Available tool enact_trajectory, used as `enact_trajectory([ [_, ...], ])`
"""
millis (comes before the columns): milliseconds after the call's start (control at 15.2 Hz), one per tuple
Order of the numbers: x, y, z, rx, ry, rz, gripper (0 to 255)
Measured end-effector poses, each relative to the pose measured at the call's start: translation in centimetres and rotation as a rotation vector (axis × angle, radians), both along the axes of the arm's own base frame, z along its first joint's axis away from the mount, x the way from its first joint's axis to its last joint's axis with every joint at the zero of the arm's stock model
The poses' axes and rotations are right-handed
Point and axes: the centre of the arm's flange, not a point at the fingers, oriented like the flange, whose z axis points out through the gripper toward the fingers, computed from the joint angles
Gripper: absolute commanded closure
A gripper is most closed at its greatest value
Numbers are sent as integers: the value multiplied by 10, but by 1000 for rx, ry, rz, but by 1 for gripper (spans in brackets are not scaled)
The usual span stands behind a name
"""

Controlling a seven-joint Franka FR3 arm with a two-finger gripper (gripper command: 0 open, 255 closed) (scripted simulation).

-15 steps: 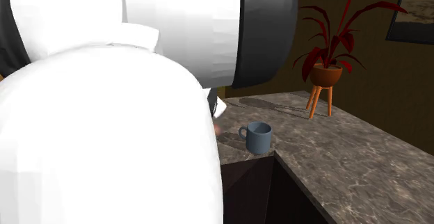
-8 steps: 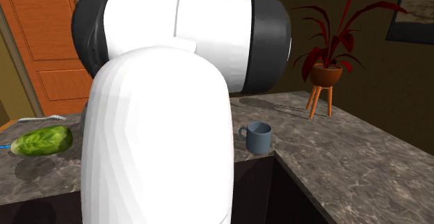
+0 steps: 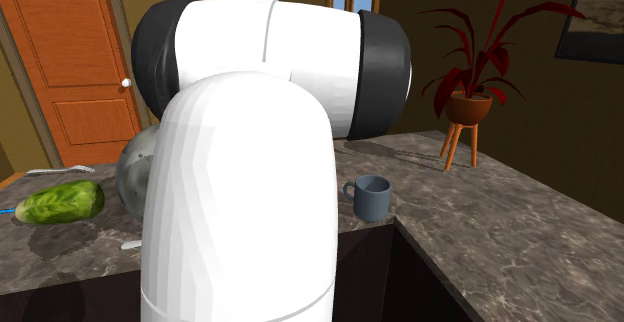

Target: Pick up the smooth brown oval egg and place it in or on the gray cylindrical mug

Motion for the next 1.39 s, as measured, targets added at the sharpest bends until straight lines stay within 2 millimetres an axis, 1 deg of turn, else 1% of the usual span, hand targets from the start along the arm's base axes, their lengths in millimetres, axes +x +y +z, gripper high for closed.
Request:
enact_trajectory([
  [198, 0, 0, 0, 0, 0, 0, 0],
  [264, 0, 0, 0, 0, 0, 0, 255],
  [924, 0, 0, 0, 0, -1, 0, 255],
  [1056, 0, 0, 6, 0, 0, 0, 255],
  [1386, 1, 0, 31, 0, 0, 0, 255],
])
